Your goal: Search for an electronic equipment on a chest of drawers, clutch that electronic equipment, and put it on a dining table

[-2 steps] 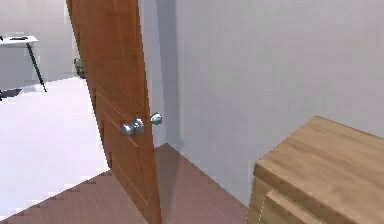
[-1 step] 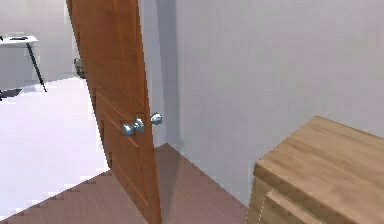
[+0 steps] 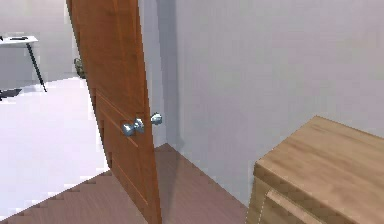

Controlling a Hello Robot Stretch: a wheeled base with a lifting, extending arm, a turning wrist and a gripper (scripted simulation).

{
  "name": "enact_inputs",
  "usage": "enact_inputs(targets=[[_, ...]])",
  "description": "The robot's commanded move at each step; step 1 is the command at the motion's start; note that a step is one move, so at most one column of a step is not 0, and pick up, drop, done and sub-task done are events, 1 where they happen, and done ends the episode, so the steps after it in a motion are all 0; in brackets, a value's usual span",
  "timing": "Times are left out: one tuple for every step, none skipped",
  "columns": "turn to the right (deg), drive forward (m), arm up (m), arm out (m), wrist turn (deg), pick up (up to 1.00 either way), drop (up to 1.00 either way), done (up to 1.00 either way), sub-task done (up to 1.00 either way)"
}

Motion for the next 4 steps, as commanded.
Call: enact_inputs(targets=[[0.0, 0.00, 0.10, 0.00, 0.0, 0.00, 0.00, 0.00, 0.00], [0.0, 0.00, 0.02, 0.00, 0.0, 0.00, 0.00, 0.00, 0.00], [0.0, 0.00, 0.00, 0.00, -45.0, 0.00, 0.00, 0.00, 0.00], [0.0, 0.00, 0.00, 0.00, -45.0, 0.00, 0.00, 0.00, 0.00]])
